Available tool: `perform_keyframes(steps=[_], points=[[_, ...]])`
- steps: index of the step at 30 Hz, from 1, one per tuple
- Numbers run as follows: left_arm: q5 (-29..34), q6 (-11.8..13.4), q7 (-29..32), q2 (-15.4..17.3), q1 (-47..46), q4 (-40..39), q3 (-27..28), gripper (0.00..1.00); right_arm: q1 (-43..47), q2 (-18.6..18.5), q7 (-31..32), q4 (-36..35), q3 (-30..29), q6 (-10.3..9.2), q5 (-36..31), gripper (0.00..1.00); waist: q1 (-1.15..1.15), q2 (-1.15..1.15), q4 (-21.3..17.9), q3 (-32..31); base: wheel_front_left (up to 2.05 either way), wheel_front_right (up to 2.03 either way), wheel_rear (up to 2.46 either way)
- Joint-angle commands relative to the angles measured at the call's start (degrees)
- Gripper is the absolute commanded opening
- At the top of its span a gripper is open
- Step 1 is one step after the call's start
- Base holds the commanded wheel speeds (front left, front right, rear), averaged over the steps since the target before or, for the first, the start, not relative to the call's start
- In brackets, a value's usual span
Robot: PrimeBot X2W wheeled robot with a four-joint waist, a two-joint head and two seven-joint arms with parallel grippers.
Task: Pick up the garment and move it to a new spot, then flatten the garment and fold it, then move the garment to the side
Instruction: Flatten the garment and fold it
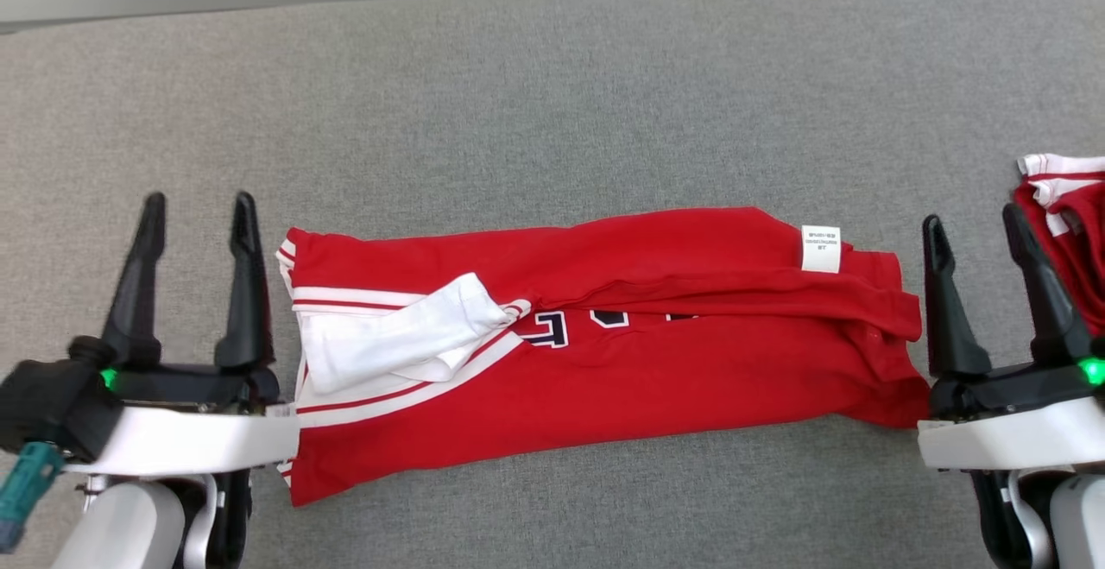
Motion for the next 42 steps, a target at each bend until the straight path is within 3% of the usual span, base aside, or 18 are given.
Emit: perform_keyframes(steps=[1, 9, 15, 24, 32, 42], points=[[1.32, -1.02, -0.27, -0.20, 0.91, 1.73, 0.13, 1.00, 0.20, 0.06, 0.18, 1.31, 0.31, -0.02, -0.84, 1.00, 0.00, 0.00, 0.14, -1.01, 0.00, 0.00, 0.00], [3.87, -5.71, -0.26, -1.67, 2.67, 8.67, 1.68, 1.00, 0.80, 0.70, 0.15, 6.31, 0.37, -0.02, -1.23, 1.00, 0.00, 0.00, 0.76, -3.13, 0.00, 0.00, 0.00], [4.35, -7.56, -0.24, -2.79, 2.12, 10.94, 1.53, 1.00, 0.08, 0.18, 0.31, 8.24, 0.48, -0.02, -0.65, 1.00, 0.00, 0.00, 1.68, -3.32, 0.00, 0.00, 0.00], [5.37, -8.67, -0.23, -3.75, 1.34, 12.53, 1.37, 1.00, -0.79, -1.10, 0.90, 10.49, -1.23, -0.02, -0.10, 1.00, 0.00, 0.00, 2.80, -3.34, 0.00, 0.00, 0.00], [6.07, -9.56, -0.23, -4.66, 0.36, 12.82, 0.97, 1.00, -3.89, -2.87, 1.90, 19.17, -5.60, -0.02, 1.56, 1.00, 0.00, 0.00, 3.14, -1.74, 0.00, 0.00, 0.00], [6.30, -10.35, -0.24, -5.40, -1.26, 14.04, 0.18, 1.00, -9.07, -1.83, 1.04, 33.75, 2.14, -0.02, 7.00, 1.00, 0.00, 0.00, 3.53, -0.01, 0.00, 0.00, 0.00]])
